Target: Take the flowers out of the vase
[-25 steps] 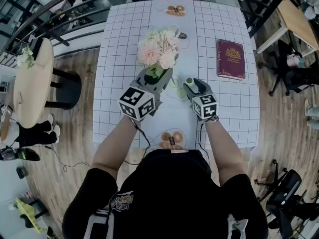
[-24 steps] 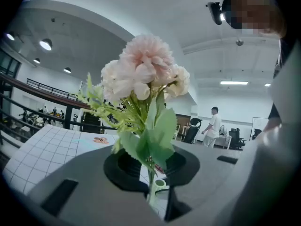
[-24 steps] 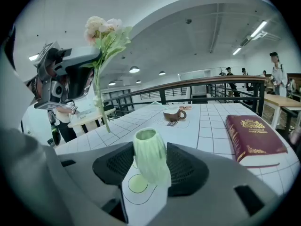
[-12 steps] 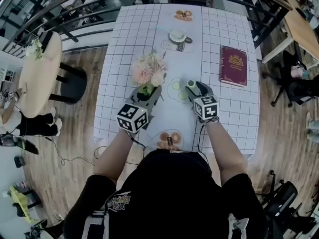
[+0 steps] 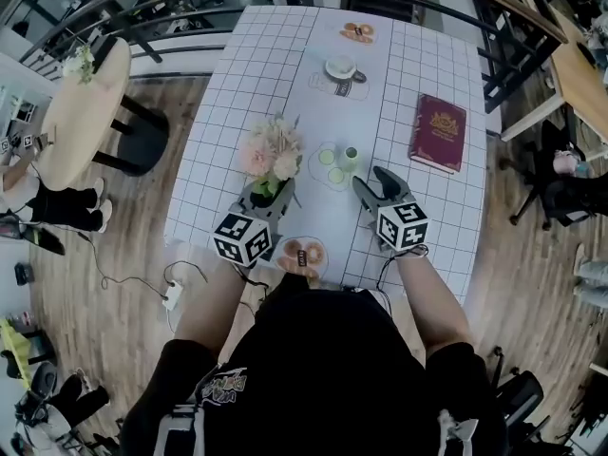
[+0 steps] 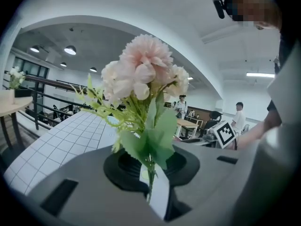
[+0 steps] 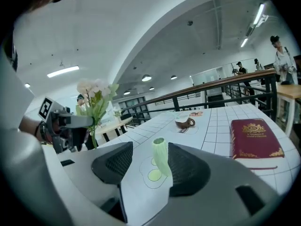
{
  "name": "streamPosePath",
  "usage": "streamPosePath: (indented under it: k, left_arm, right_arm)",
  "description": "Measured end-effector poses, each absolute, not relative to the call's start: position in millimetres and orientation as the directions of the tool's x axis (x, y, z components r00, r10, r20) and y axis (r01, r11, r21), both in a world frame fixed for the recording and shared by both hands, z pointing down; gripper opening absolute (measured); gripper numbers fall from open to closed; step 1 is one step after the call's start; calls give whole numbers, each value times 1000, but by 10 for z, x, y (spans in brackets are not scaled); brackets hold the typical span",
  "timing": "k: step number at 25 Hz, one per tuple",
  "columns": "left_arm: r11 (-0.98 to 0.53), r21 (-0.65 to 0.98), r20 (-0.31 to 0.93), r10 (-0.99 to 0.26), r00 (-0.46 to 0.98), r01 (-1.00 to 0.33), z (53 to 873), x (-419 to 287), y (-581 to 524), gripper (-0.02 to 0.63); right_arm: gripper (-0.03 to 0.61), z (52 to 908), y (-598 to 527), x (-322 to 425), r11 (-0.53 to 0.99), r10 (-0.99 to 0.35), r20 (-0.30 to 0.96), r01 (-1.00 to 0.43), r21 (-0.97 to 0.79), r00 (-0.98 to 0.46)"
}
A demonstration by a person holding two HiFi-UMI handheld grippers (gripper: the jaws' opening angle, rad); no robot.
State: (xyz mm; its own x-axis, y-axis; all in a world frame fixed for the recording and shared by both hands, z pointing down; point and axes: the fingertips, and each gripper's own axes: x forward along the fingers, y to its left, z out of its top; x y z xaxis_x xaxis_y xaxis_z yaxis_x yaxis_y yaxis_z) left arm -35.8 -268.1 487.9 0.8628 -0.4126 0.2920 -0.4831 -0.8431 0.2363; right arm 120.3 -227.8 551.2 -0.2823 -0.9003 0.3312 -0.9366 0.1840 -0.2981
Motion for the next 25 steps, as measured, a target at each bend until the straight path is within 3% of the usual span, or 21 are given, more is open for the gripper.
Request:
streamPosePath:
  k: [1, 3, 4, 12, 25]
  left_arm:
    - [-836, 237, 290, -425, 857, -495, 4873, -362, -2612, 74]
    - [-824, 238, 288, -447, 847, -515, 4862, -375, -2463, 74]
    - [-818, 239, 286, -456, 843, -524, 4861, -380, -2383, 74]
    - [-761, 248, 282, -536, 796, -600, 4908, -435, -1797, 74]
    - [-784, 269, 294, -485, 823, -559, 4840, -658, -1357, 74]
  right_arm:
    - [242, 5443, -2206, 1200, 204, -900, 311, -927, -316, -304]
    - [63, 5324, -2046, 1177, 236, -901, 272, -907, -348, -339]
    - [30, 5279, -1962, 1159, 251, -899, 259, -899, -358, -353]
    - [25, 5054, -1453, 1037, 343, -867, 222, -859, -381, -445]
    - [23, 4900, -1041, 617, 322, -874, 219, -853, -411, -435]
